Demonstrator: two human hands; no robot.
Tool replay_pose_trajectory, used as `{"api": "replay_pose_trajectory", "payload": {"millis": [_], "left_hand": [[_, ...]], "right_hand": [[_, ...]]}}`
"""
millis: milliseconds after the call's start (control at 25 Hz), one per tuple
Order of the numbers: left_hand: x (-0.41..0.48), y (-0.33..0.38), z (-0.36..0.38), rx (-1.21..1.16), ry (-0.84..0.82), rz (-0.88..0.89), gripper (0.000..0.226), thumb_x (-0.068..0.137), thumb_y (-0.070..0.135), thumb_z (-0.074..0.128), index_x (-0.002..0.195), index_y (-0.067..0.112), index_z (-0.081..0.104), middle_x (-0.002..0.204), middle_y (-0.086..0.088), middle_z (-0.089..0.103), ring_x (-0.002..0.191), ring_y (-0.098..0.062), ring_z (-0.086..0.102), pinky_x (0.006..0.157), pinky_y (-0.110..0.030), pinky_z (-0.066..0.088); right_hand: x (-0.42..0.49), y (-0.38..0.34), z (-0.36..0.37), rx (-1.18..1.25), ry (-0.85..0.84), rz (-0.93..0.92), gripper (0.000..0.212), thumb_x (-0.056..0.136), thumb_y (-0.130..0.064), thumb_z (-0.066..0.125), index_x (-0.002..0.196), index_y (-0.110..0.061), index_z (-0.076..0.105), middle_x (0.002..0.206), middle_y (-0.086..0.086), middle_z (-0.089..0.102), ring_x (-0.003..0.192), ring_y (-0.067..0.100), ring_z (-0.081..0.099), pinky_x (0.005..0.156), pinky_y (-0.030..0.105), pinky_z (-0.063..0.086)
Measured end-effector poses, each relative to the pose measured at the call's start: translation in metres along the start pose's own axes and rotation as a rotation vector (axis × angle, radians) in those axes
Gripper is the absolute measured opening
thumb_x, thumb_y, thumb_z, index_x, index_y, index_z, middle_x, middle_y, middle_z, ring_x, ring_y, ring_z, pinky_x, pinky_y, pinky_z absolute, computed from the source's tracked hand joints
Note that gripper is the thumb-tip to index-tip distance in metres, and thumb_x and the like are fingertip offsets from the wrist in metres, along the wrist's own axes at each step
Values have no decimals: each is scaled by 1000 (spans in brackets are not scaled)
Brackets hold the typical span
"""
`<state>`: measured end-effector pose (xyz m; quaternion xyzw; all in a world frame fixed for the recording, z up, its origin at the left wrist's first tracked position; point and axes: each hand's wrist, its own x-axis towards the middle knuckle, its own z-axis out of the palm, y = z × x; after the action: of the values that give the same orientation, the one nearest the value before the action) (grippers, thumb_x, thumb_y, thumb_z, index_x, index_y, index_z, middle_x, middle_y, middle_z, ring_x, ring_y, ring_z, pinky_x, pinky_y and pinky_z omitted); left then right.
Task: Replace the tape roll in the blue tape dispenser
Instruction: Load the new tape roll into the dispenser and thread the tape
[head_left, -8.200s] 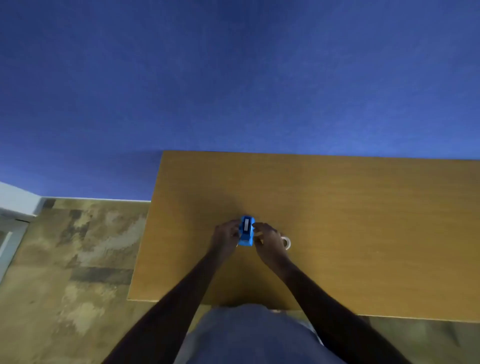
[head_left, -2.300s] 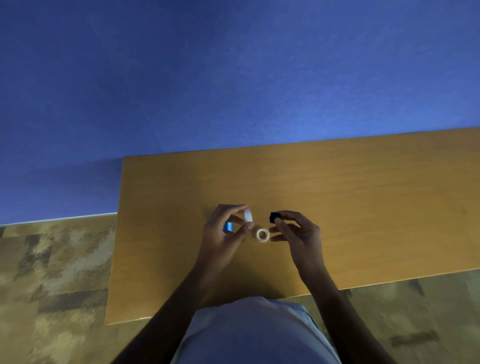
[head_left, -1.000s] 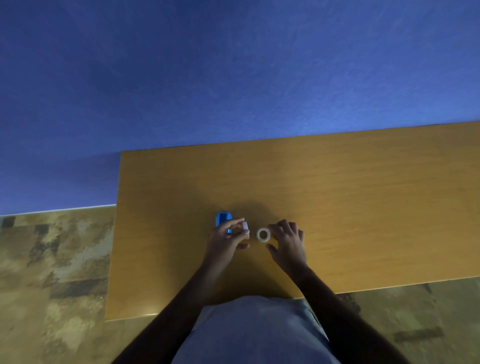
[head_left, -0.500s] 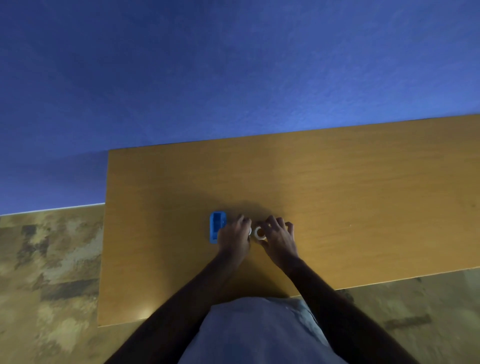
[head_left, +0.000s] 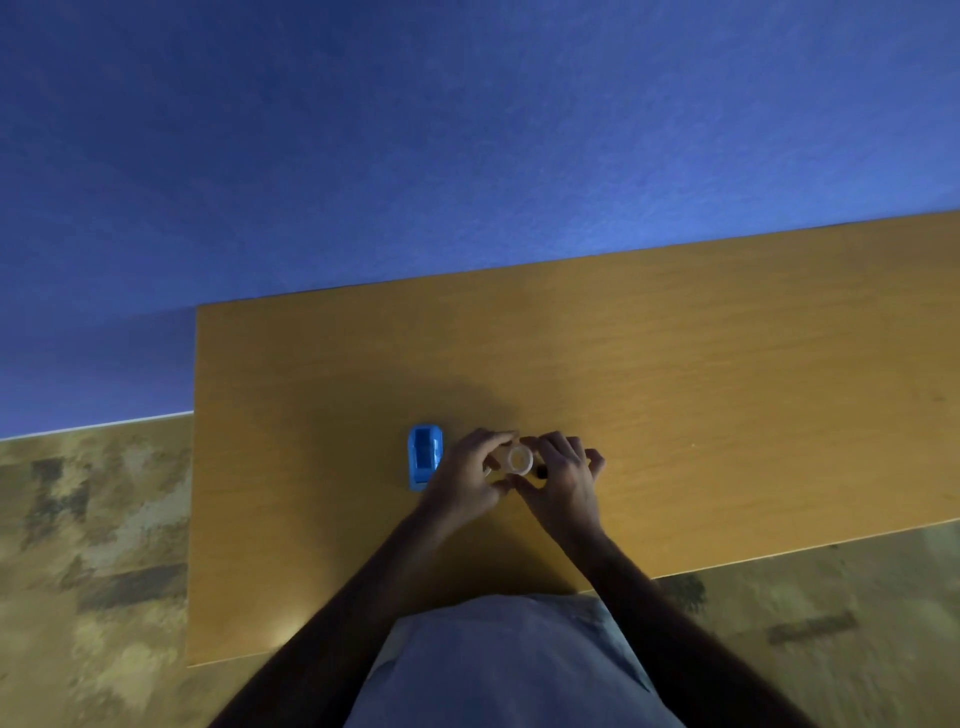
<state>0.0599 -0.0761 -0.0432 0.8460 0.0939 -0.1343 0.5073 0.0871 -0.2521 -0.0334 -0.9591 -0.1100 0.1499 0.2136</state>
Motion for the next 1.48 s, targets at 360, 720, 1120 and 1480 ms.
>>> {"api": "replay_pose_trajectory", "payload": {"millis": [360, 720, 1120, 1480], "left_hand": [[-12, 13, -14, -592, 43, -289, 13, 97, 17, 84, 110, 20, 84, 101, -6, 86, 92, -20, 84, 76, -32, 71], [-38, 15, -17, -425, 187, -288, 15, 92, 23, 88, 88, 33, 77, 85, 3, 79, 70, -7, 76, 73, -45, 72], [-64, -4, -23, -414, 346, -328, 13, 88, 19, 91, 88, 14, 78, 90, 20, 84, 65, -6, 79, 67, -34, 69], [-82, -7, -24, -561, 357, -394, 17, 84, 7, 93, 82, 12, 77, 115, -16, 81, 78, -8, 84, 66, -26, 68]], "right_hand": [[-13, -5, -24, 168, 134, -147, 47, 84, -51, 81, 123, -26, 72, 120, -5, 72, 114, 22, 65, 95, 49, 45], [-8, 16, -27, -104, -126, -239, 79, 84, -45, 89, 151, -21, 56, 144, 1, 63, 128, 28, 61, 104, 49, 51], [-10, 35, -19, -76, -197, -87, 33, 98, -10, 76, 131, -7, 69, 132, 14, 66, 123, 35, 64, 104, 51, 56], [-35, 15, -23, 373, -142, -95, 13, 96, -3, 76, 96, 0, 64, 86, 16, 78, 72, 34, 73, 69, 59, 62]]}}
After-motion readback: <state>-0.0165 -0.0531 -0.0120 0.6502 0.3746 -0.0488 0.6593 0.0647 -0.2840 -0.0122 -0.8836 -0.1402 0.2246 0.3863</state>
